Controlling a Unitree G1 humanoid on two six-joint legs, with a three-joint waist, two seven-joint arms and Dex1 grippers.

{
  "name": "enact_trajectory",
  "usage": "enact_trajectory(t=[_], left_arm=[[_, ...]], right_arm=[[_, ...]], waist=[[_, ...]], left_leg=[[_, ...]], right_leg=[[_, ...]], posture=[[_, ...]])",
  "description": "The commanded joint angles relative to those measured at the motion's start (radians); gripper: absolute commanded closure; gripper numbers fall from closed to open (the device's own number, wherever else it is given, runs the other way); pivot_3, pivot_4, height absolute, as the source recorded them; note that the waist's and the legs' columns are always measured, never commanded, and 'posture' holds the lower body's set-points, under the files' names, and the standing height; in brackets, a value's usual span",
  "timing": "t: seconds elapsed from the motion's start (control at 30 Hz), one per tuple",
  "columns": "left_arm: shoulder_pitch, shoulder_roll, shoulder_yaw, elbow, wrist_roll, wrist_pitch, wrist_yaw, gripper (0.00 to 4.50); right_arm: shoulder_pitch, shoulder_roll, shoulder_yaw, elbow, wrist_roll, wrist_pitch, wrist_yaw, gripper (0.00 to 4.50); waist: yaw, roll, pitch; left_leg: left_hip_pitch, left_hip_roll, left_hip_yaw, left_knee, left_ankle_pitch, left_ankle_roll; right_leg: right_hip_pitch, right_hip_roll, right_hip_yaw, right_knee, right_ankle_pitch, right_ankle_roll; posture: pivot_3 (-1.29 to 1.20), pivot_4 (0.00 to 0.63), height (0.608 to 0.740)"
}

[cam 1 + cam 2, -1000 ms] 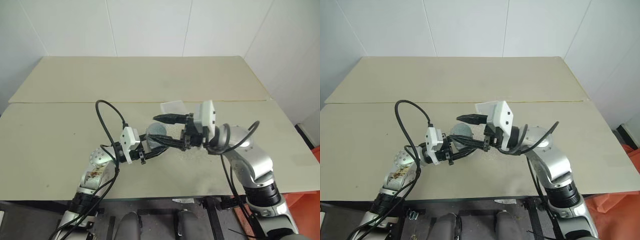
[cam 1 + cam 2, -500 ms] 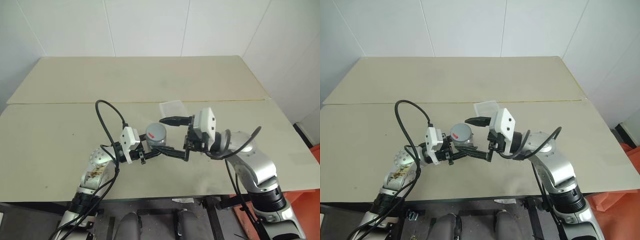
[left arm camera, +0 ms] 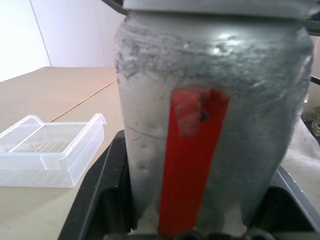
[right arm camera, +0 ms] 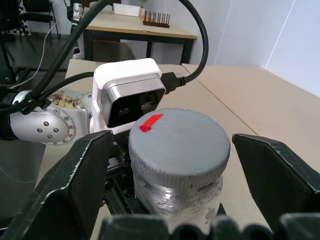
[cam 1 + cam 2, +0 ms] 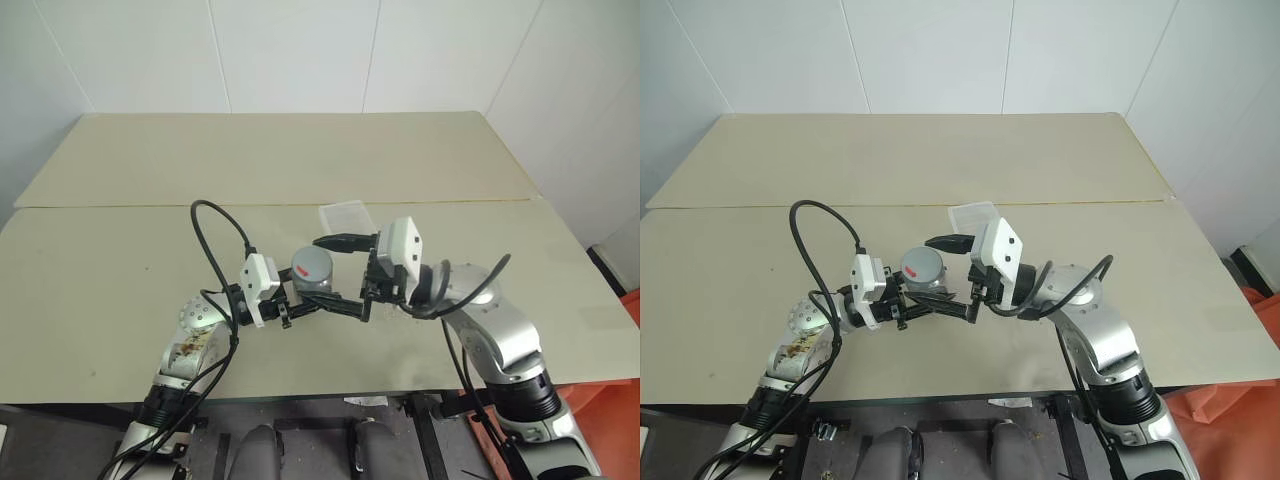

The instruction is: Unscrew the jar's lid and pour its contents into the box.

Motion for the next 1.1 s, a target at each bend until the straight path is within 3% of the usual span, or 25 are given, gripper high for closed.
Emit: enact_trajectory(t=[0.03, 0.07, 0.43, 0.83, 0.97, 1.1], left_arm=[[-0.002, -0.004, 0.000, -0.023, -0.013, -0.021, 0.000, 2.26], [-0.002, -0.004, 0.000, -0.022, -0.013, -0.021, -0.001, 2.26], [0.004, 0.001, -0.004, -0.013, -0.005, -0.028, -0.007, 2.26], [0.003, 0.003, -0.010, -0.004, 0.001, -0.042, -0.008, 2.26], [0.001, 0.006, -0.004, -0.009, -0.001, -0.042, 0.002, 2.26], [0.004, 0.018, 0.009, -0.018, -0.006, -0.035, 0.013, 2.26]], right_arm=[[-0.020, 0.008, -0.005, -0.024, -0.005, -0.026, -0.012, 1.30], [-0.020, 0.008, -0.004, -0.026, -0.007, -0.026, -0.011, 1.63], [-0.030, 0.015, -0.013, -0.025, -0.006, -0.029, -0.014, 1.63], [-0.046, 0.063, -0.112, -0.024, 0.124, 0.059, -0.087, 1.63], [0.000, -0.007, -0.169, -0.004, 0.055, 0.053, -0.138, 1.63], [0.128, -0.166, -0.209, -0.001, -0.059, 0.068, -0.168, 1.63]], waist=[[0.000, 0.000, 0.000], [0.000, 0.000, 0.000], [0.000, 0.000, 0.000], [0.001, 0.000, 0.000], [0.005, 0.000, 0.000], [0.012, 0.000, 0.000]], left_leg=[[0.000, 0.000, 0.000, 0.000, 0.000, 0.000], [0.000, 0.000, 0.000, 0.000, 0.000, 0.000], [0.000, 0.000, 0.000, 0.000, 0.000, 0.000], [0.000, 0.000, 0.000, 0.000, 0.000, 0.000], [0.000, 0.000, 0.000, 0.000, 0.000, 0.000], [-0.001, -0.001, 0.000, 0.000, 0.000, 0.000]], right_leg=[[0.000, 0.000, 0.000, 0.000, 0.000, 0.000], [0.000, 0.000, 0.000, 0.000, 0.000, 0.000], [0.000, 0.000, 0.000, 0.000, 0.000, 0.000], [0.000, 0.000, 0.000, 0.000, 0.001, -0.002], [0.000, 0.000, 0.000, 0.000, 0.001, -0.002], [0.000, -0.002, 0.000, -0.001, 0.001, -0.002]], posture=[[0.00, 0.150, 0.740], [0.00, 0.150, 0.740], [0.00, 0.150, 0.740], [0.00, 0.150, 0.740], [0.00, 0.150, 0.740], [0.00, 0.150, 0.740]])
